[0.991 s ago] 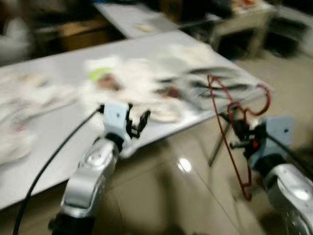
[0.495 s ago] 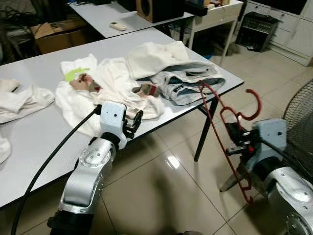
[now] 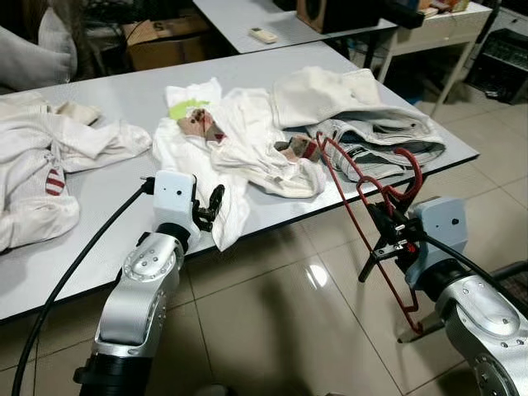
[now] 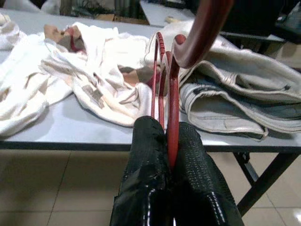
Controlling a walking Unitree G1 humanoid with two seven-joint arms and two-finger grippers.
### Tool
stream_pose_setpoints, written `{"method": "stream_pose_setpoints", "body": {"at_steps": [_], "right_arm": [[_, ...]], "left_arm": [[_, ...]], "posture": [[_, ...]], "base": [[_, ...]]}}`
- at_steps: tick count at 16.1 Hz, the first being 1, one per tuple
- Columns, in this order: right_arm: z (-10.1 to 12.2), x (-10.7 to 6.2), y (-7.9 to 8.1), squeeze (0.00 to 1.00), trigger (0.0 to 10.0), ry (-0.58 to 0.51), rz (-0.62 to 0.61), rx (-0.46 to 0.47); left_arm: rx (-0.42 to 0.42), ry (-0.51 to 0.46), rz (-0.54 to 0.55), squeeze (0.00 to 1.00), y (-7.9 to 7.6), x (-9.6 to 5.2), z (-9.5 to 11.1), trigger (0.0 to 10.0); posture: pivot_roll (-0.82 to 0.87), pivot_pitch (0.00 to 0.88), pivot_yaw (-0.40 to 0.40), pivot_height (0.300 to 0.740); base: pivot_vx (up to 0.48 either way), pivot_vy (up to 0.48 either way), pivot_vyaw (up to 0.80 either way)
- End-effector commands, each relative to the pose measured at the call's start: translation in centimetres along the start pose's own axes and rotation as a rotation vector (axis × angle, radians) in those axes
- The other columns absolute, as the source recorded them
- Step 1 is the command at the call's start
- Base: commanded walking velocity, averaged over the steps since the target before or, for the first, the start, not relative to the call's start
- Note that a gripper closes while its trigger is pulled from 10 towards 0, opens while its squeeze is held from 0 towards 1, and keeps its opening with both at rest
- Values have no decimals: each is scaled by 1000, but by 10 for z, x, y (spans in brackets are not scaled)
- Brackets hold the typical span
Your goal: Hang hanger
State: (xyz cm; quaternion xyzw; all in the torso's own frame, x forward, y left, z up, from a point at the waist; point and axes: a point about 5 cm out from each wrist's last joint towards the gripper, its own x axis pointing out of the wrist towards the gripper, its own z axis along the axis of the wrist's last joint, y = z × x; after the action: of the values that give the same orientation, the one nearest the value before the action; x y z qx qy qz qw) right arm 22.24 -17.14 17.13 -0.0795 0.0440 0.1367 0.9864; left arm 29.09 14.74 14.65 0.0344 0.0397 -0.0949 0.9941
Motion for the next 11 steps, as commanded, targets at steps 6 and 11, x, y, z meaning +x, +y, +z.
{"method": "stream_pose_setpoints", "body": {"at_steps": [6,11], "right_arm": [[-1,4,-3,0,10000,-13,-9,-7],[-1,5,-4,0,10000,-25,-21,-5]], "left_arm": [[9,114,-89,941,0,14,-20,10000],[70,173,29,0,28,36,-25,9020]], "posture": [[-159,37,35,740],[-165,27,46,740]], "base": [[0,0,0],[0,0,0]]}}
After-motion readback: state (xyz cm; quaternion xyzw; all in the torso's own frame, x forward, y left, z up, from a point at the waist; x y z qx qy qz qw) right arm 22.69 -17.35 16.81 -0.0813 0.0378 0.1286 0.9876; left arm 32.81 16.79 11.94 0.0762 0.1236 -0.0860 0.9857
